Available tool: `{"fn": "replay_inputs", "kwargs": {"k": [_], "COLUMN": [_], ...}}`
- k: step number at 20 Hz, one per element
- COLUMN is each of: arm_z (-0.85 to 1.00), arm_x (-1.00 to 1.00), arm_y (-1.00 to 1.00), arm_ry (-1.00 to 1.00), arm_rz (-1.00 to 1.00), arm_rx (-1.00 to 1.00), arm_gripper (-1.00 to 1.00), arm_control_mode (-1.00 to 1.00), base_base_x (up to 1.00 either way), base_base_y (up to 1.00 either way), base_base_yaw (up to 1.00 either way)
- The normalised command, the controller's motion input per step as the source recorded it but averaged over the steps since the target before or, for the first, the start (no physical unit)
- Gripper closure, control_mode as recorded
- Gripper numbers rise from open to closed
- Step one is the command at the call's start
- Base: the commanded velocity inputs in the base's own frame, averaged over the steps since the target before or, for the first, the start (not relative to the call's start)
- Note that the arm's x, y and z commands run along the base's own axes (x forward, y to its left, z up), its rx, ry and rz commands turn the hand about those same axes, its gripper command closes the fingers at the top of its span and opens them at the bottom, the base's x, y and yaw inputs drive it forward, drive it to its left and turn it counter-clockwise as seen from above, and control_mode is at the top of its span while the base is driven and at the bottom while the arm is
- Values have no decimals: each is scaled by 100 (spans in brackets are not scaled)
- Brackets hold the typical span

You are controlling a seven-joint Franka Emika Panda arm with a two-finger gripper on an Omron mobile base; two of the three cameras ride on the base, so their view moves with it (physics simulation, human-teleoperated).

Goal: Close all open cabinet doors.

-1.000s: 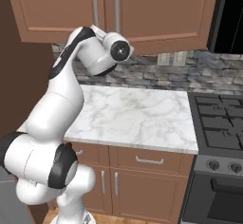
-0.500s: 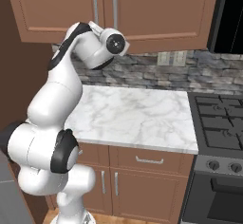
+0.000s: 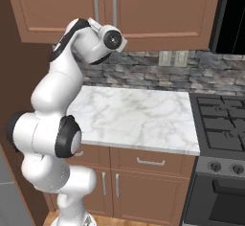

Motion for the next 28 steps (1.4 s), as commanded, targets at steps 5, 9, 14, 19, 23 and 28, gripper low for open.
{"fn": "replay_inputs", "kwargs": {"k": [5, 9, 14, 19, 23, 28], "arm_z": [-10, -10, -3, 0, 0, 0], "arm_x": [55, 56, 46, 37, 34, 28], "arm_y": [-7, -11, -13, -16, -21, -18], "arm_ry": [-4, -3, -1, 0, 0, 0], "arm_rz": [0, 0, 0, 0, 0, 0], "arm_rx": [0, 0, 0, 0, 0, 0], "arm_gripper": [-100, -100, -100, -100, -100, -100], "arm_control_mode": [-100, -100, -100, -100, -100, -100], "base_base_x": [0, 0, 0, 0, 0, 0], "base_base_y": [0, 0, 0, 0, 0, 0], "base_base_yaw": [0, 0, 0, 0, 0, 0]}}
